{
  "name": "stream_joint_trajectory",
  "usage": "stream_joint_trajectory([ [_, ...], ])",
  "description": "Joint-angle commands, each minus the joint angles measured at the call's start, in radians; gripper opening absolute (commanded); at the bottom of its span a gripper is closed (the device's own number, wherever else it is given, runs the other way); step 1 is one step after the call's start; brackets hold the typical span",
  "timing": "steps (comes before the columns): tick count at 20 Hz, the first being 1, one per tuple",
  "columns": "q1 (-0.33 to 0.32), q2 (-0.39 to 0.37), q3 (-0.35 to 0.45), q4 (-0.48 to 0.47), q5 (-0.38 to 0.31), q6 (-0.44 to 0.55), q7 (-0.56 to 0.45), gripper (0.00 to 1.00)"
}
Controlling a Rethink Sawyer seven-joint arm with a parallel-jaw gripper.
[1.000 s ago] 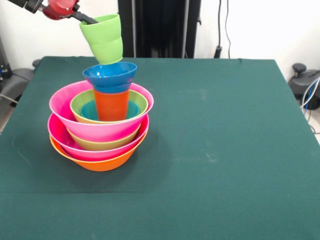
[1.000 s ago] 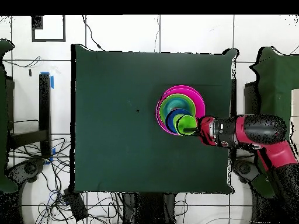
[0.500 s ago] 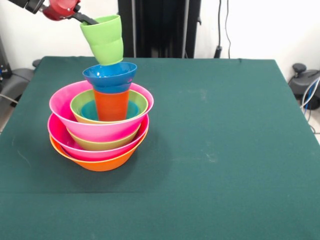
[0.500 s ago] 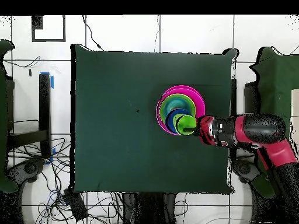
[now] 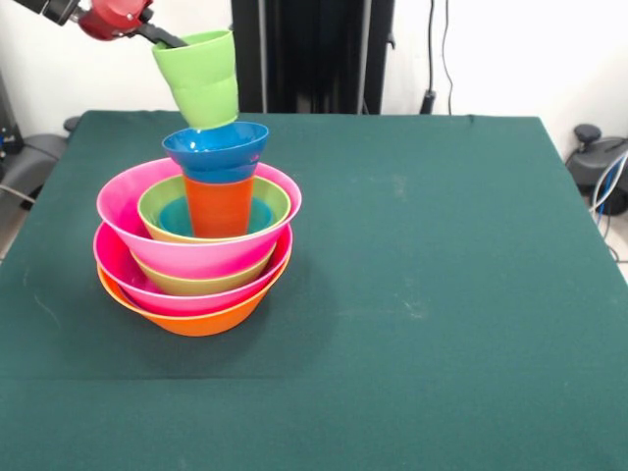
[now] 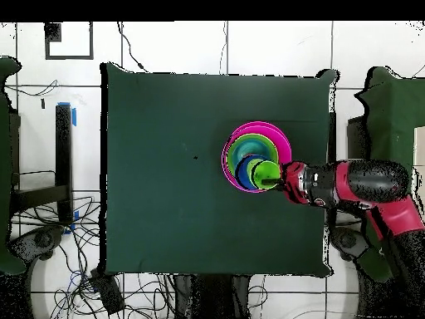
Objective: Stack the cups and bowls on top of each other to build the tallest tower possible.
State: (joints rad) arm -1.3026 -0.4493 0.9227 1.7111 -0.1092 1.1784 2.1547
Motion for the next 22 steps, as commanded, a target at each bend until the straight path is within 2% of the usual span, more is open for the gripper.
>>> stream_joint_trajectory([
  [1, 0.052, 0.025, 0.005, -0.055, -0.081, -0.043, -0.211, 0.00],
  [4, 0.042, 0.024, 0.017, -0.043, -0.094, -0.095, -0.216, 0.00],
  [5, 0.039, 0.026, 0.022, -0.039, -0.094, -0.101, -0.207, 1.00],
  [8, 0.030, 0.024, 0.031, -0.026, -0.104, -0.156, -0.198, 1.00],
  [11, 0.036, 0.001, 0.025, -0.024, -0.102, -0.126, -0.168, 1.00],
  [22, 0.026, 0.008, 0.037, 0.002, -0.084, -0.132, -0.155, 1.00],
])
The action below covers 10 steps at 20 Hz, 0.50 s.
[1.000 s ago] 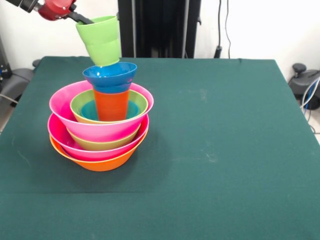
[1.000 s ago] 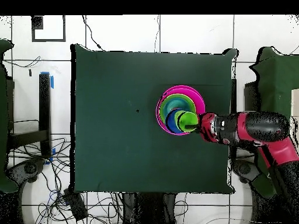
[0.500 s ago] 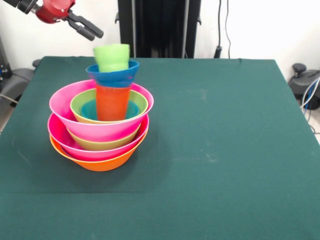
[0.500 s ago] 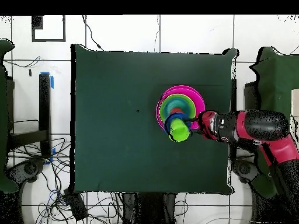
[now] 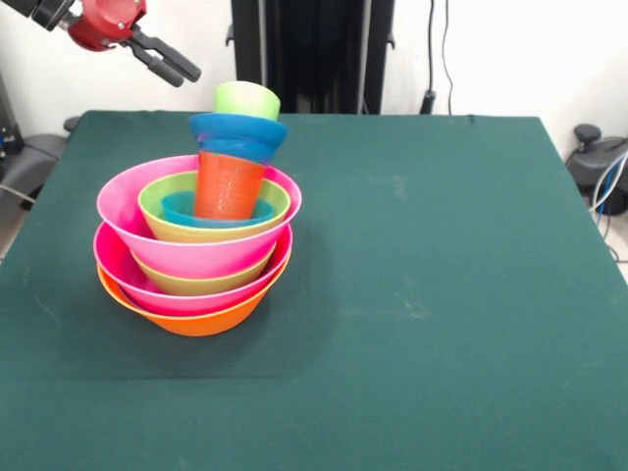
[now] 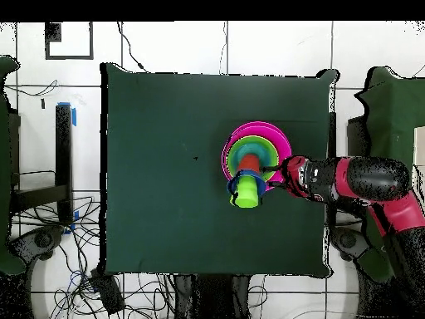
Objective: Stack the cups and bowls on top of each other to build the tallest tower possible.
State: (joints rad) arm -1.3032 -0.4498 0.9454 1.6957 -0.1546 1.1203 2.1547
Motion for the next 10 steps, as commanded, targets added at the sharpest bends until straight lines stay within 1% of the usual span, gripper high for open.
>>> stream_joint_trajectory([
  [1, 0.025, 0.007, 0.015, 0.021, -0.039, -0.075, -0.154, 1.00],
  [10, 0.023, -0.011, 0.013, 0.018, -0.037, -0.030, -0.156, 1.00],
])
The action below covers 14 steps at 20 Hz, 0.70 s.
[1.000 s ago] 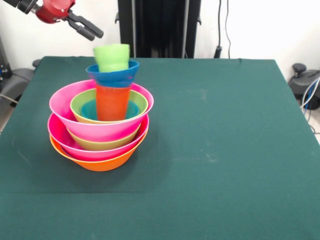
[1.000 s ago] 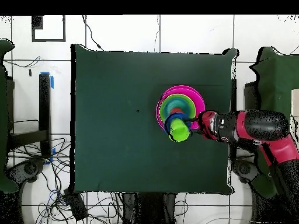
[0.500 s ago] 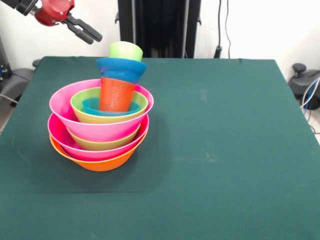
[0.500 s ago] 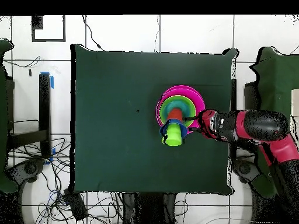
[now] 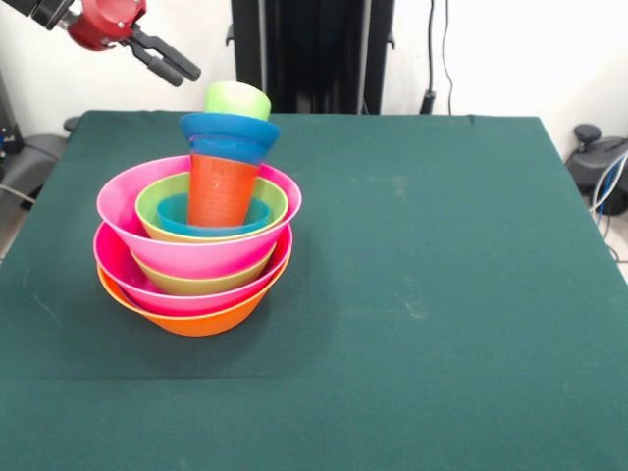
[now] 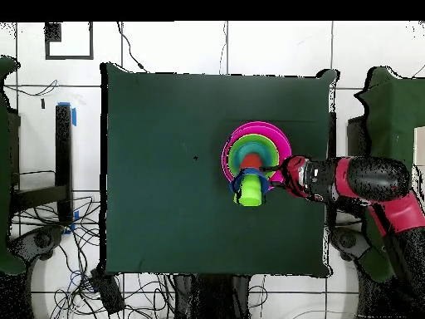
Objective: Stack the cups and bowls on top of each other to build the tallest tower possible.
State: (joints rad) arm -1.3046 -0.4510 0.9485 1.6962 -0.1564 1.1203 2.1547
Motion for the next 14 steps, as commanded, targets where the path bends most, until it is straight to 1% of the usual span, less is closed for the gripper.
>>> stream_joint_trajectory([
  [1, 0.023, -0.009, 0.010, 0.017, -0.035, -0.027, -0.158, 1.00],
  [4, 0.021, -0.018, 0.010, 0.020, -0.034, -0.016, -0.158, 1.00],
  [6, 0.017, -0.040, 0.008, 0.031, -0.028, 0.001, -0.142, 1.00],
  [9, 0.003, -0.113, 0.008, 0.066, -0.011, 0.037, -0.102, 1.00],
  [12, -0.004, -0.175, 0.006, 0.083, 0.002, 0.080, -0.082, 1.00],
  [13, 0.002, -0.204, -0.004, 0.074, 0.002, 0.126, -0.080, 1.00],
  [14, 0.004, -0.218, -0.009, 0.068, 0.004, 0.151, -0.080, 1.00],
])
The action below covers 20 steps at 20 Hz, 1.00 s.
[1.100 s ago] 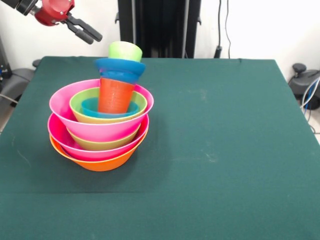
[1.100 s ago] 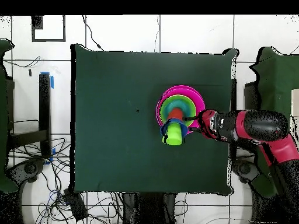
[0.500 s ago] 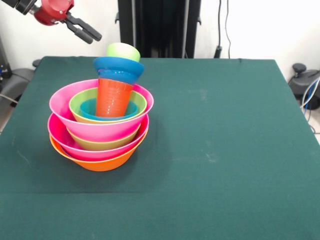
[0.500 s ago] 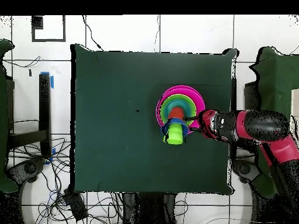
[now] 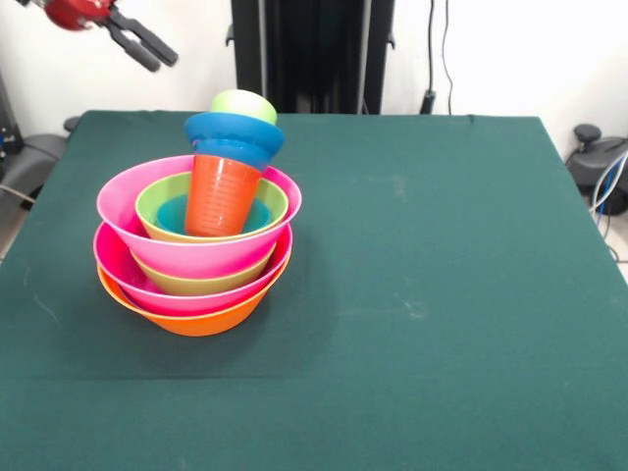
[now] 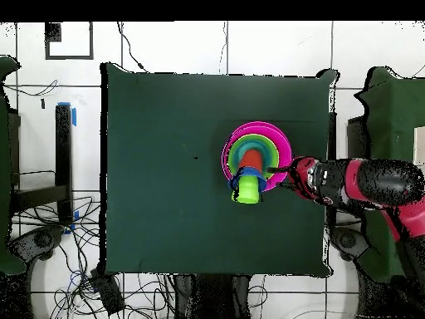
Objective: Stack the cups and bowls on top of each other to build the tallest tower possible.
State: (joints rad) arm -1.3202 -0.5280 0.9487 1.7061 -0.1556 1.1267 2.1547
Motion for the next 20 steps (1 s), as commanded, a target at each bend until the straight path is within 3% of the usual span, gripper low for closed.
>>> stream_joint_trajectory([
  [1, 0.020, -0.170, -0.012, 0.050, 0.006, 0.180, -0.079, 1.00],
  [16, 0.034, -0.491, -0.020, -0.017, 0.068, 0.455, -0.027, 1.00],
  [17, 0.038, -0.552, -0.019, -0.040, 0.049, 0.471, -0.037, 1.00],
  [20, 0.046, -0.605, -0.009, -0.069, 0.009, 0.449, -0.081, 1.00],
])
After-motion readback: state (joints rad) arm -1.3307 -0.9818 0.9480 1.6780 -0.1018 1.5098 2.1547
